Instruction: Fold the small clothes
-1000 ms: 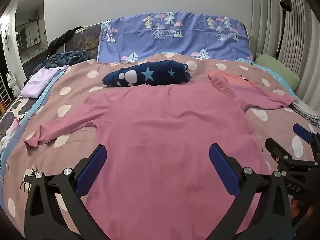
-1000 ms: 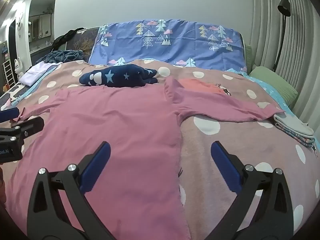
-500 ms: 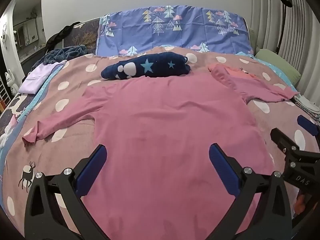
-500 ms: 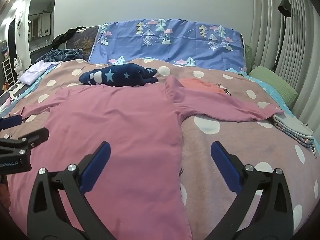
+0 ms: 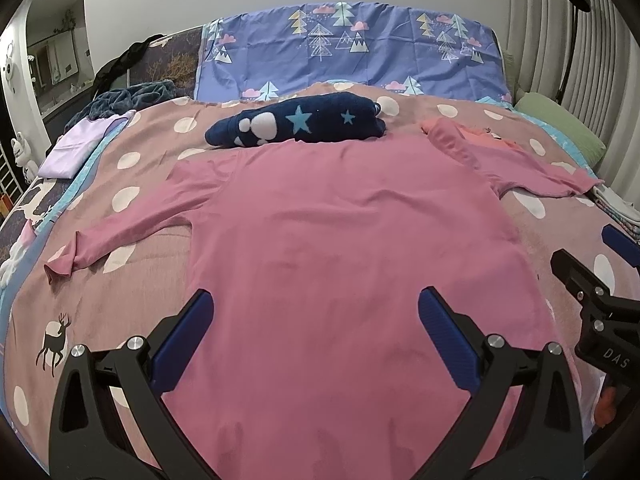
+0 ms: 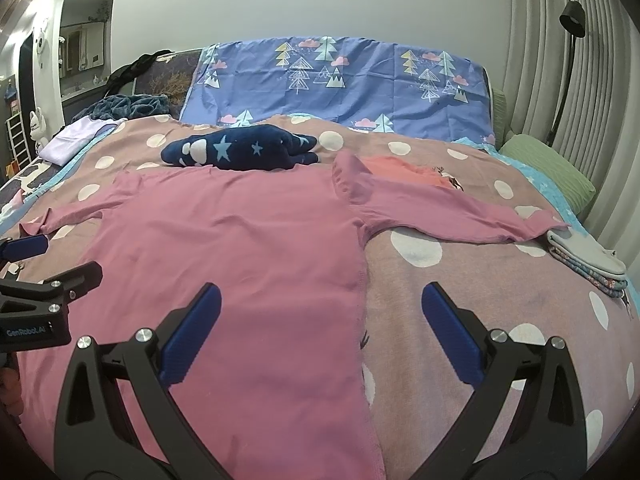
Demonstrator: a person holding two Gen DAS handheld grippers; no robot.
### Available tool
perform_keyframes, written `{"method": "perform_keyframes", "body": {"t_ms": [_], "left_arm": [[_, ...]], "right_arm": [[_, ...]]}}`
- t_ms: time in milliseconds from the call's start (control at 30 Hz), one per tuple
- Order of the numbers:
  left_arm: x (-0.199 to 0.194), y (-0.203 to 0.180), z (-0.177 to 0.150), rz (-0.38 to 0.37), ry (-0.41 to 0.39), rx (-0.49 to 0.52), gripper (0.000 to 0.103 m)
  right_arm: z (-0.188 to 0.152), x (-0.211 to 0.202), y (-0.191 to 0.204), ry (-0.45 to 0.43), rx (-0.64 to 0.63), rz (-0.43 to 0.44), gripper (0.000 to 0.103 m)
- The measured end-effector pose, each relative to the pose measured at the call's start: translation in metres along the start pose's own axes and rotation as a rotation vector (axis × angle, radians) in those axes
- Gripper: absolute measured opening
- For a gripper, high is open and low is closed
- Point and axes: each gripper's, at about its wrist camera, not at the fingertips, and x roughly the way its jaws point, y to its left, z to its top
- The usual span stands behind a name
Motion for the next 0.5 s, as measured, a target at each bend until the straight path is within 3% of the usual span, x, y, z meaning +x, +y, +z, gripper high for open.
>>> {"method": "perform_keyframes", "body": {"t_ms": [500], "left_arm": [[-0.0014,0.0011,-0.0021,-0.003,-0.005,0.0,0.102]], "right_arm": [[0.0003,-0.0018,0.0012,-0.006,0.0,0.004,0.101]]}}
